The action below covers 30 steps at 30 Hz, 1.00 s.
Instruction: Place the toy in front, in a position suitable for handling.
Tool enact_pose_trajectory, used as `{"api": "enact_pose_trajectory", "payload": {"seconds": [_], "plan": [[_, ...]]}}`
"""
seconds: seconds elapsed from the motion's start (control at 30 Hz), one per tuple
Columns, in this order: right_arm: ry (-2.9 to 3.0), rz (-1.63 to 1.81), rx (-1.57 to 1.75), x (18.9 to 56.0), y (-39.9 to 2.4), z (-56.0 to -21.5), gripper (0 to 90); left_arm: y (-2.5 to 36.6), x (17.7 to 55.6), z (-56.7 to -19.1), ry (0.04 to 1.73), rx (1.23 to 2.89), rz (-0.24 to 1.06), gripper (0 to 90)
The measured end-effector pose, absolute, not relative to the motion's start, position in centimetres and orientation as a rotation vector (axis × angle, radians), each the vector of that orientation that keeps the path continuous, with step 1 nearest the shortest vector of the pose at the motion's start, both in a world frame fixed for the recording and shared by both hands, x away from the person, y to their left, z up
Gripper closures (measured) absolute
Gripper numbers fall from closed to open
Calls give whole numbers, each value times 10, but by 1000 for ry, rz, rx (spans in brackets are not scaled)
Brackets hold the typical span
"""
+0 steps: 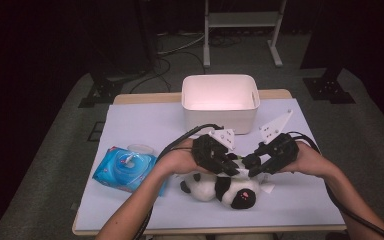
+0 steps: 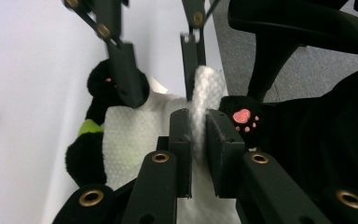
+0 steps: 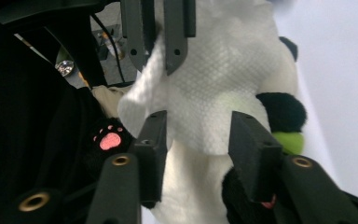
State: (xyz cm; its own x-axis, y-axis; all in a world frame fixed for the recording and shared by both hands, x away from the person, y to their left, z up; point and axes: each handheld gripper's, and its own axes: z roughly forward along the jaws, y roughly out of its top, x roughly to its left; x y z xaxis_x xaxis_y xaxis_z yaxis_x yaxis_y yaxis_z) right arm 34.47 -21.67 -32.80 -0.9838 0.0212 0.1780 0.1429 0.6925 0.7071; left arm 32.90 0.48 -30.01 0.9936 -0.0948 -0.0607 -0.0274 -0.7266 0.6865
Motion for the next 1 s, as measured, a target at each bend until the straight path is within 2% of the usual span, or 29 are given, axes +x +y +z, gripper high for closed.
{"api": "enact_pose_trajectory", "payload": {"seconds": [0.1,0.17,0.37,1.0], "plan": [[-2742,-1157,-115,344,-213,-331,775,5,329,-299,-82,2381,-118,790],[-2741,-1160,-115,345,-212,-332,884,6,328,-298,-81,2381,-111,745],[-2722,-1169,-151,345,-225,-334,892,16,329,-293,-49,2357,-96,662],[-2729,-1210,-341,331,-301,-332,893,49,333,-291,34,2347,-55,639]]}}
